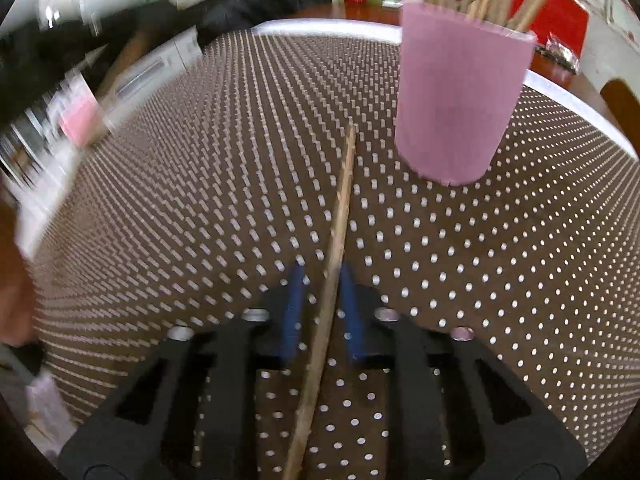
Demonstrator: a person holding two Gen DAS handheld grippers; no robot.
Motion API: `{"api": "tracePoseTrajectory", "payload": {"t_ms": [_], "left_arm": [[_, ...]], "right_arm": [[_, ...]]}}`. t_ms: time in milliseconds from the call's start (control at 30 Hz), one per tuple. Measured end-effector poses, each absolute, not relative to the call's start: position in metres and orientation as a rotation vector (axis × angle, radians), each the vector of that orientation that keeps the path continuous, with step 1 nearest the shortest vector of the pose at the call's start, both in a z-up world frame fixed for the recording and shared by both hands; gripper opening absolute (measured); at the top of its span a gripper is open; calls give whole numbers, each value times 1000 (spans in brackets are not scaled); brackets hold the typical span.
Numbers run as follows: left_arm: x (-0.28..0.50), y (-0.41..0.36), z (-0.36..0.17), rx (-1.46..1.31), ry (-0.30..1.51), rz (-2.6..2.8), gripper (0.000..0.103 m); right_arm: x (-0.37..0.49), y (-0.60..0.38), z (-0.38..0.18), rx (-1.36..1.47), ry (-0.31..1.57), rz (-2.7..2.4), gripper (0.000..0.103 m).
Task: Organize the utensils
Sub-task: 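Lift the left gripper's chopstick above the pink cup while the right gripper carries its own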
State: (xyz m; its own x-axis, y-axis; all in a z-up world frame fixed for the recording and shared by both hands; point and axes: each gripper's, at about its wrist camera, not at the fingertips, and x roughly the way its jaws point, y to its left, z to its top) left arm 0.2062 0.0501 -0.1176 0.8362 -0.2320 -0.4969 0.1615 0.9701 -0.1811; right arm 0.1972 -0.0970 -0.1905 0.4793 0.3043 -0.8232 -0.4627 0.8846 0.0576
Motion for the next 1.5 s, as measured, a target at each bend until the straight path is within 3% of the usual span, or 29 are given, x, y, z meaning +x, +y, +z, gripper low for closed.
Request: {"api": "tracePoseTrajectory", "payload": {"t_ms": [100,467,833,1200,1500], "left_arm": [[203,50,-118,-132,541,-210,5],[197,49,-107,-160,500,-211,5],[208,32,-61,-201,356,-317,5],[272,-4,-6,-288,163,-520,5],[314,-28,-23,-296,67,-554,5]], "right_arm": [[193,-88,-191,-234,957,454,6],[185,-130,-161,62,835,569,5],[183,-176,-64,260,451,595,5],[250,-206,0,389,183,560,6],[297,-217,-4,426,86,532,6]]}}
